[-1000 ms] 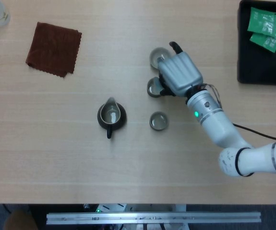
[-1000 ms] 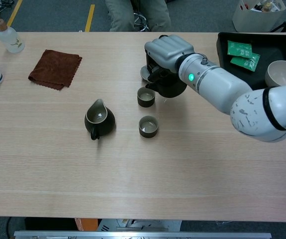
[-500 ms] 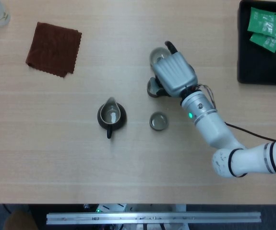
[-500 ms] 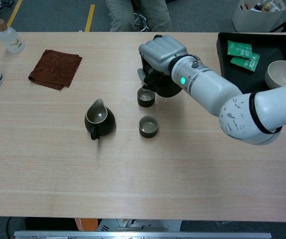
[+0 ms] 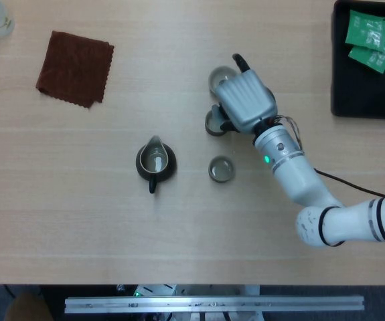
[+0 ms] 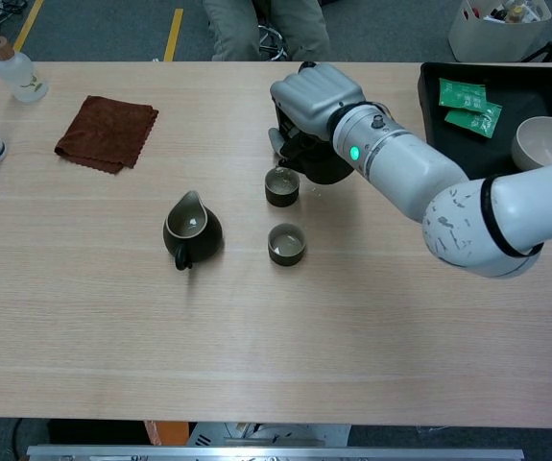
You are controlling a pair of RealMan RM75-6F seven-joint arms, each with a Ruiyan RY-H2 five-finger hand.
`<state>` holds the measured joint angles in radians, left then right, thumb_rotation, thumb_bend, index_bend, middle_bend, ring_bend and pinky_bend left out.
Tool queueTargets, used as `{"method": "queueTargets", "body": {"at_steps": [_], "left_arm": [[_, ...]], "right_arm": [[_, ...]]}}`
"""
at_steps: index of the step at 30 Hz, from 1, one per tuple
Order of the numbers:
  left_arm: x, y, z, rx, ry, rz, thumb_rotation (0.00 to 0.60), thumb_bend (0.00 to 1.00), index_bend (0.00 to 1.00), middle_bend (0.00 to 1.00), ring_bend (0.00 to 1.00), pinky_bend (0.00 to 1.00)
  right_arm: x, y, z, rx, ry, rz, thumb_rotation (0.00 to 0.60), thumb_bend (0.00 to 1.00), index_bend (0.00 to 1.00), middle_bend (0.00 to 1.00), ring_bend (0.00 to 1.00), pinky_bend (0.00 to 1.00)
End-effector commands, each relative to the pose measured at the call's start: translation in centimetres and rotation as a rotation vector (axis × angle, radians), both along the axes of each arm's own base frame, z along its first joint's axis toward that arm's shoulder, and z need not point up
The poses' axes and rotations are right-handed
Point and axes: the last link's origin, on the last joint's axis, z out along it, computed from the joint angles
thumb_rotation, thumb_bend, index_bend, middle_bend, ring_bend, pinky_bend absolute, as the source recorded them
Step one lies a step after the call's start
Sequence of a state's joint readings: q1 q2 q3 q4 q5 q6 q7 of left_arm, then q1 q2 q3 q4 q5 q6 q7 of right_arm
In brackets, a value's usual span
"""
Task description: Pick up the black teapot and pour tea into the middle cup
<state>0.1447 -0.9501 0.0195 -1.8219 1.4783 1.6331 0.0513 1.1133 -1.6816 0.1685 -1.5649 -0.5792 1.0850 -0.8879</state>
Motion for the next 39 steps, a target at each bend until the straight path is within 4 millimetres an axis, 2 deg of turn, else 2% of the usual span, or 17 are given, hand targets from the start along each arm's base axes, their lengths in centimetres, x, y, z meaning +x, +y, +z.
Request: {"method": "queueTargets", "body": {"at_steps": [1,28,39], "left_arm": [[-0.01,0.02,-0.01,0.000,0.001,0.000,0.600,0.36,0.18,0.11,0.09,0.12],[-0.04,0.24,-0.21,-0.008,0.006,0.005,0.600,0.36,0.18,0.11,0.09,0.12],[-0.12,0.19,-0.20,-0.009,0.006,0.008,0.600,0.36,0.18,0.11,0.09,0.12]], "right_arm": [[-0.01,-0.04,0.04,-0.003,0.002,0.002,0.468,0.56,0.97,0.88,0.88,0.10],[0.00,-0.07,0.30,-0.030,0.035,0.029,0.469,0.56,0.97,0.88,0.88,0.10],[-0.84,0.21,-0.11,-0.026,-0.029,0.001,0.470,0.55,0.97,0.88,0.88,0.10]]}}
